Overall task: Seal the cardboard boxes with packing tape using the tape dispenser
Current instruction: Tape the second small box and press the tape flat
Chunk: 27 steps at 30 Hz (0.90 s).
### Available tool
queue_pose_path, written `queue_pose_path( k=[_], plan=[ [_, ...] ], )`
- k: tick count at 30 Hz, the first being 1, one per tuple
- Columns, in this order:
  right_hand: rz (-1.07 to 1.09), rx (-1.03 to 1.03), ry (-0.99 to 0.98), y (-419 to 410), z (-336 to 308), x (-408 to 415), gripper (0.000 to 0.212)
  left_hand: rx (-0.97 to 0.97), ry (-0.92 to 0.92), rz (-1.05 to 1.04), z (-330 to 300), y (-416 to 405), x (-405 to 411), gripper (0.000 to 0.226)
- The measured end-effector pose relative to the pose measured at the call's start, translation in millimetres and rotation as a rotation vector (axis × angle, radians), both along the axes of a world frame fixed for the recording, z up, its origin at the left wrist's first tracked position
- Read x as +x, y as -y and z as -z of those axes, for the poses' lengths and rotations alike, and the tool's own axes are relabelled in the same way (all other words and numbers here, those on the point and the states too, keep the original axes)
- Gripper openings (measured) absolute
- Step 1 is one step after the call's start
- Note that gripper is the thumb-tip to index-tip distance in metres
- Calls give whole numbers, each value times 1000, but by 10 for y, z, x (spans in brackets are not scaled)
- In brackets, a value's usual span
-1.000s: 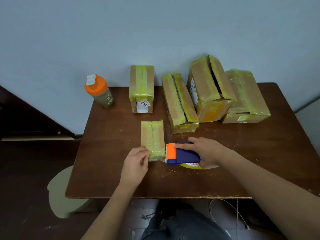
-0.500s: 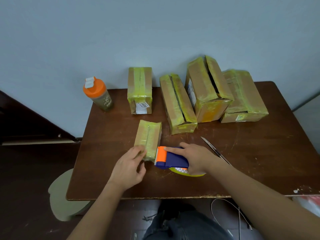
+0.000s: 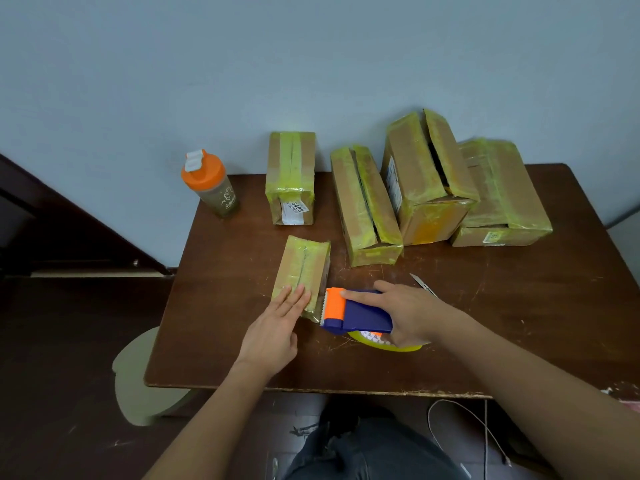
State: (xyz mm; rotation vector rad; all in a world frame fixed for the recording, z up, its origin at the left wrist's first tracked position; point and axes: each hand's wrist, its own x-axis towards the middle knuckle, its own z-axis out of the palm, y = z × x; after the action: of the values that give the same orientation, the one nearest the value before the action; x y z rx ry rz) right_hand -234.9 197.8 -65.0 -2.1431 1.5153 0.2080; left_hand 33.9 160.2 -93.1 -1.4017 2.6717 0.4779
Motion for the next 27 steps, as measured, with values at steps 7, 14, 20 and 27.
queue_pose_path(
  k=[7, 14, 20, 27],
  plan=[
    [-24, 11, 0, -169, -77, -113, 92, -2, -8, -15, -23, -18, -17, 72],
    [-60, 40, -224, -7, -255, 146, 91, 21, -17, -30, -55, -51, -76, 78],
    [-127, 46, -444, 288, -475, 564, 34, 26, 25, -29, -85, -64, -91, 77],
    [-107, 157, -502, 307, -400, 464, 32, 42, 58, -28, -191, -68, -135, 77]
  ],
)
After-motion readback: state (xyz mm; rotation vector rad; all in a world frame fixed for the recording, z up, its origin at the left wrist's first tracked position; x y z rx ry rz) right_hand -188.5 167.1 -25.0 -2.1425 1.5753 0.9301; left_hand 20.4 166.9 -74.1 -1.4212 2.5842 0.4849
